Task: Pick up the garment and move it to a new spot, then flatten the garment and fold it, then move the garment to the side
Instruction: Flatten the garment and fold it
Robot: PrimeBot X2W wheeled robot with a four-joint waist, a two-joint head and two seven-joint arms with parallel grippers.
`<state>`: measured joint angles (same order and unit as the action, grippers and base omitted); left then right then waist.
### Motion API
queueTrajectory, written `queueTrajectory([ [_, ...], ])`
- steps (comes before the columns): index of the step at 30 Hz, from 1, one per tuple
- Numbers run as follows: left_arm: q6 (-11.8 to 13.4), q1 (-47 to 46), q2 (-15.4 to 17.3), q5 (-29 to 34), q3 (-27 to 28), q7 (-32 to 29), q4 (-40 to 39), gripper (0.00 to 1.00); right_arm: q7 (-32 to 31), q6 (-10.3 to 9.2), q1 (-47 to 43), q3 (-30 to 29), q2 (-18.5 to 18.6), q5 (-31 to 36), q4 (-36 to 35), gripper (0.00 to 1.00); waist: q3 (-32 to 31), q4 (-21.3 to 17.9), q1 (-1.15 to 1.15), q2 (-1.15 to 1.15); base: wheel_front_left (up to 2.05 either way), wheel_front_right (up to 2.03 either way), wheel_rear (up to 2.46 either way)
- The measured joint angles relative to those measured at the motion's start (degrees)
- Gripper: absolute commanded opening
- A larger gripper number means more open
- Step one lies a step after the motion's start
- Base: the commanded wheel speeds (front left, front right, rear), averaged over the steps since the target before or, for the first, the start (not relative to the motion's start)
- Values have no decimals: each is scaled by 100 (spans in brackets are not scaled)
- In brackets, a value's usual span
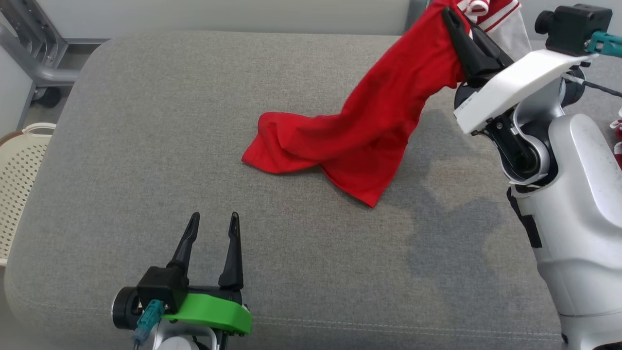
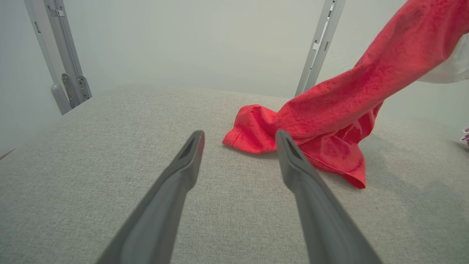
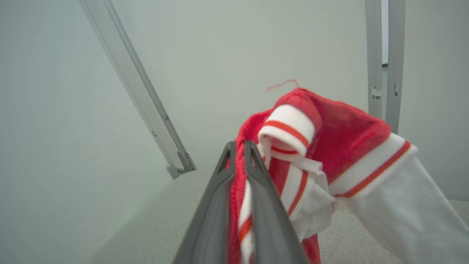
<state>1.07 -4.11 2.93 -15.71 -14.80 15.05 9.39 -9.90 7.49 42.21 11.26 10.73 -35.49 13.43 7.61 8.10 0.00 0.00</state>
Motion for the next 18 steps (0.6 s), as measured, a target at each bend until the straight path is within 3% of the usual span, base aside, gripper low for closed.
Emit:
queueTrajectory([
  [3,12,-1,-1,-40,-32,0,0,100,-226,0,-94,-21,-118,30,-432,0,-7,4,0,0,0,0,0],
  [7,20,-9,-2,-81,-103,0,-1,100,-371,0,-85,-244,-118,412,-392,0,22,32,0,0,0,0,0],
  [11,20,-62,-3,-105,-190,0,-16,100,-385,0,116,-603,-104,823,249,0,91,102,0,0,0,0,0],
  [18,11,-248,-3,-182,-408,0,-34,100,1,0,854,-1469,9,1510,1971,0,275,314,0,0,0,0,0],
])
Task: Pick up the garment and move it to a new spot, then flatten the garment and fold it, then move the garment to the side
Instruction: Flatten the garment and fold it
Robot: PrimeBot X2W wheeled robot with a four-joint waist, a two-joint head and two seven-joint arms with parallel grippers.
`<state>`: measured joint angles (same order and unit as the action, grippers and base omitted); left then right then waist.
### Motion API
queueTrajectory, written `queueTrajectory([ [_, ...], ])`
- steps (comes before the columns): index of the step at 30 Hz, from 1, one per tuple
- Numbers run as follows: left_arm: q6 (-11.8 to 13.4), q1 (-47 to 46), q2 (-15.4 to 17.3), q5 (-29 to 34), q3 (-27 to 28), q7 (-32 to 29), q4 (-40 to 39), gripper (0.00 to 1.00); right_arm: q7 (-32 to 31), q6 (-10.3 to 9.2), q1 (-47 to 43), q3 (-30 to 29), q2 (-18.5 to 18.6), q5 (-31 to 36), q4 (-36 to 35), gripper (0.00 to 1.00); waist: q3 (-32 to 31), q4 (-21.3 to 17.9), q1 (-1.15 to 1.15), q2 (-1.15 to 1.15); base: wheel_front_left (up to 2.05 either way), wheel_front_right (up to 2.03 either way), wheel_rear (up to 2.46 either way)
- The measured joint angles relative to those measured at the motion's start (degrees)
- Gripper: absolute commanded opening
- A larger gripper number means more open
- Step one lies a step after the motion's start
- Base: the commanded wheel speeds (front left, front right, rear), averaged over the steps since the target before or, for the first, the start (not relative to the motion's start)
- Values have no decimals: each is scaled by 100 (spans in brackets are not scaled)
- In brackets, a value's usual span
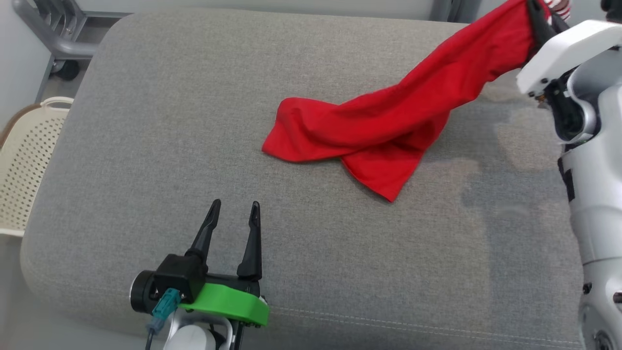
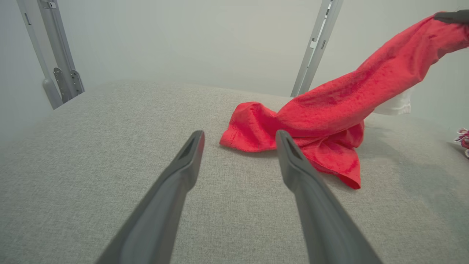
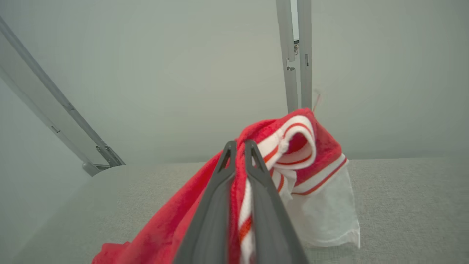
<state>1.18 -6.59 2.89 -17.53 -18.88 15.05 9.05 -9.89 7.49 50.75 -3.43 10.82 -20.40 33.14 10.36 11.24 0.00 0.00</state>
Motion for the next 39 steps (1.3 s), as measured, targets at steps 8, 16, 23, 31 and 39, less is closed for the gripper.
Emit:
queueTrajectory([
  [8,35,-176,-1,-87,-385,0,-34,100,591,0,826,-983,248,1018,1784,0,244,307,0,0,0,0,0],
  [16,25,-242,-2,-187,-757,-1,-35,100,1220,0,1094,-1563,398,1863,2754,100,435,492,0,0,0,0,0],
  [23,-21,-246,-7,-514,-1049,-1,40,100,1793,0,1159,-1221,339,2178,3002,100,421,316,0,0,0,0,0],
  [31,-97,-419,-12,-805,-1347,-1,400,100,2294,1,879,38,87,1584,2698,100,295,-131,0,0,0,0,0],
  [39,-46,-813,-12,-1043,-1381,-1,1023,100,2463,1,-498,944,194,389,1170,100,116,-768,0,0,0,0,0],
])
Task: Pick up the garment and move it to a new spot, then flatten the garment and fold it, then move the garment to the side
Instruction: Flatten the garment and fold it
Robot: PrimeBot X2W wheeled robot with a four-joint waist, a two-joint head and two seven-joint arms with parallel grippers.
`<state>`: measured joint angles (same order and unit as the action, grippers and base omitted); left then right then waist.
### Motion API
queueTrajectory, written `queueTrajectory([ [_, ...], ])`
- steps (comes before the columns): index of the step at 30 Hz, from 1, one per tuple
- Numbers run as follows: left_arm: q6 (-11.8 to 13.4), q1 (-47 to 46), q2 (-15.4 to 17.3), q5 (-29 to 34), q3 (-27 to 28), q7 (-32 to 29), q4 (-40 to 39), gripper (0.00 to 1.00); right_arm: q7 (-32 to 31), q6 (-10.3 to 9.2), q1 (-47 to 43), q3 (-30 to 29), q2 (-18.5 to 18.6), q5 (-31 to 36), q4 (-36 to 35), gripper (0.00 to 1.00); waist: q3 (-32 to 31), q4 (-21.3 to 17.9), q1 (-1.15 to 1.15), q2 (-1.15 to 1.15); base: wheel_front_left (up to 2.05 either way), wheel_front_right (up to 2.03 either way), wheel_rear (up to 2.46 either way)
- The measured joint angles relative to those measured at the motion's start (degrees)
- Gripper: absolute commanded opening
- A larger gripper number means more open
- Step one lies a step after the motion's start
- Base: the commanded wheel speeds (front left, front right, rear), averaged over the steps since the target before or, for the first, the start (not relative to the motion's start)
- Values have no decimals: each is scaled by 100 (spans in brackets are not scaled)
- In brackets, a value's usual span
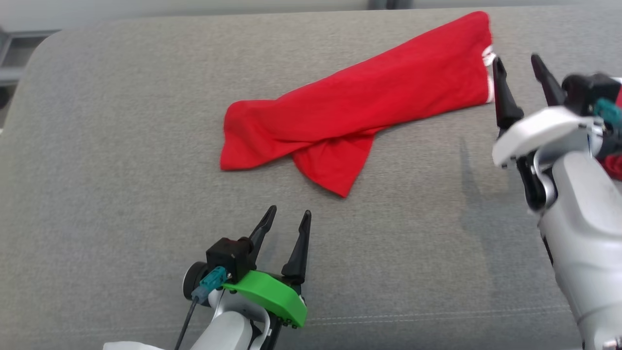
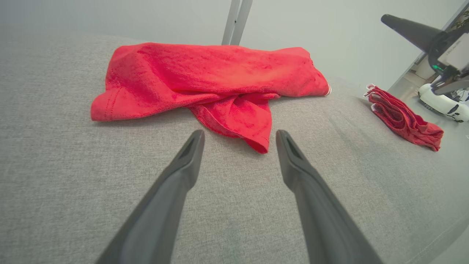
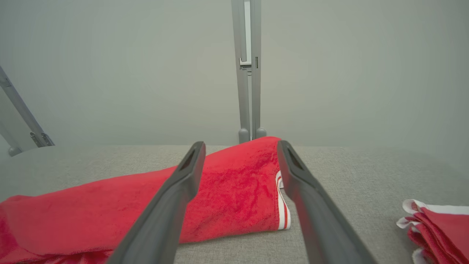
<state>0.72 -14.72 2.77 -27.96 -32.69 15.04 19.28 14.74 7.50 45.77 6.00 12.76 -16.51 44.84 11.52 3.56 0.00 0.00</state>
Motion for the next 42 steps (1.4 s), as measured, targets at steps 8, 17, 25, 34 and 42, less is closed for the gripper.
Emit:
queueTrajectory([
  [8,159,-162,1,-906,-158,-271,745,100,27,-1,-1635,-334,-120,-291,-1492,100,-163,-562,0,0,0,0,0],
  [17,445,-596,-1,-1797,-494,-412,1334,100,-38,0,-2674,-702,-576,-116,-2586,100,-233,-1089,0,0,0,0,0],
  [25,691,-1154,-4,-2264,-673,-387,1890,100,-216,-1,-2955,-844,-747,12,-3200,100,-131,-1445,0,0,0,0,0],
  [34,791,-1759,-3,-2718,-887,-241,2606,24,-313,-1,-3064,-907,-879,56,-3579,100,51,-1703,0,0,0,0,0],
  [42,673,-2113,-3,-2727,-968,-27,2839,0,-312,-1,-3122,-1044,-939,70,-3640,100,80,-1638,0,0,0,0,0],
])
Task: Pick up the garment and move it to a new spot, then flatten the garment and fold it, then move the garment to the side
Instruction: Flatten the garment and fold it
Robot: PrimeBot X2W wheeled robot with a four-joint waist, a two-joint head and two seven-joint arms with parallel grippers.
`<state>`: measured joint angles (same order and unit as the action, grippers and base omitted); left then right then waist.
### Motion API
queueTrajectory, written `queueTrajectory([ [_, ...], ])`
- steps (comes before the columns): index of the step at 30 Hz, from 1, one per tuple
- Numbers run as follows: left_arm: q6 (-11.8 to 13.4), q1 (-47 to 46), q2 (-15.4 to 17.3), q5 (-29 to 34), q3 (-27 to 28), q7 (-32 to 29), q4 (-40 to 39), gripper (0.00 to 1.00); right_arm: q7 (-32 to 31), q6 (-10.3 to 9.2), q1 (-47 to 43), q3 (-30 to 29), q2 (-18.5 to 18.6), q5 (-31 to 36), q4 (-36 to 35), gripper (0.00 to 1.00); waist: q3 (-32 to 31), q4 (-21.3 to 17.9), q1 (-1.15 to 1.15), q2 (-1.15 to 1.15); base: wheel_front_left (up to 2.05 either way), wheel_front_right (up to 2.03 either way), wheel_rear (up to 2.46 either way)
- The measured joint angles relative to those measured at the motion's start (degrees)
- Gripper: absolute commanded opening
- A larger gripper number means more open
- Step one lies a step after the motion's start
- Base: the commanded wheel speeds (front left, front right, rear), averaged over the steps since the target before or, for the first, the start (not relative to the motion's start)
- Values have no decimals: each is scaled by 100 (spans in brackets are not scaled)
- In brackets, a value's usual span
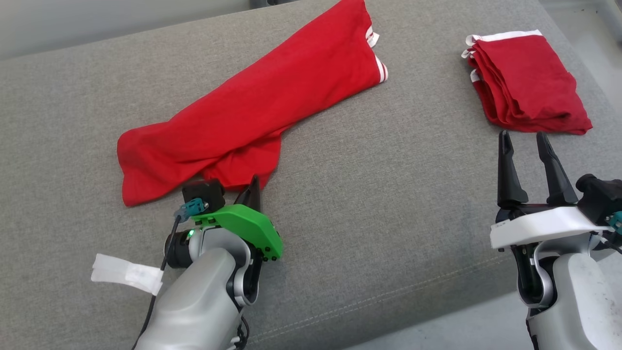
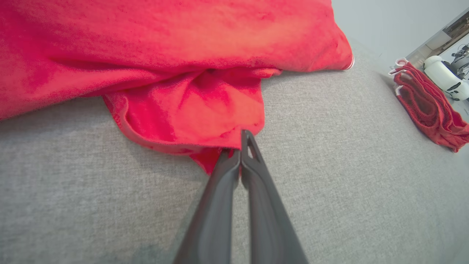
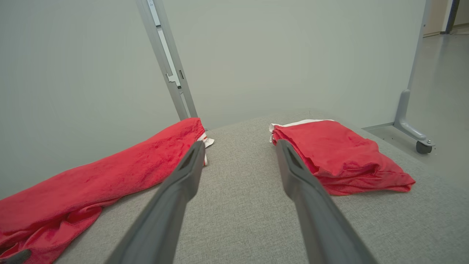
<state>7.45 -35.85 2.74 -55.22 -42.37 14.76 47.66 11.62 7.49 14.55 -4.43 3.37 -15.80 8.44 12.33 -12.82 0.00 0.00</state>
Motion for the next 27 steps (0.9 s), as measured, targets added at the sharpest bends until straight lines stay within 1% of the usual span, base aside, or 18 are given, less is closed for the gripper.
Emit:
queueTrajectory([
  [2,-51,-65,1,81,40,13,-63,0,1,0,-16,-47,-7,12,-5,100,-10,58,0,0,0,0,0],
  [4,-75,-118,2,223,214,20,-252,0,5,0,-20,-71,-13,15,-5,100,-27,125,0,0,0,0,0],
  [7,-134,-141,5,541,468,25,-624,0,7,0,-31,-105,-29,15,-12,100,-64,240,0,0,0,0,0],
  [12,-210,-13,34,883,871,27,-1343,0,2,0,-81,-140,-37,16,-15,100,-168,444,0,0,0,0,0],
  [16,-211,168,170,1045,1107,26,-1951,0,-18,0,-135,-164,-43,24,-25,100,-303,587,0,0,0,0,0],
  [19,-167,346,335,1096,1233,27,-2437,0,-29,0,-158,-223,-44,31,-63,100,-402,691,0,0,0,0,0],
  [21,-83,467,497,1096,1327,26,-2803,0,-45,0,-207,-277,-45,34,-93,100,-467,757,0,0,0,0,0],
  [27,293,964,1113,1079,1695,-116,-3991,0,-79,0,-296,-397,-46,57,-229,100,-624,908,0,0,0,0,0],
])
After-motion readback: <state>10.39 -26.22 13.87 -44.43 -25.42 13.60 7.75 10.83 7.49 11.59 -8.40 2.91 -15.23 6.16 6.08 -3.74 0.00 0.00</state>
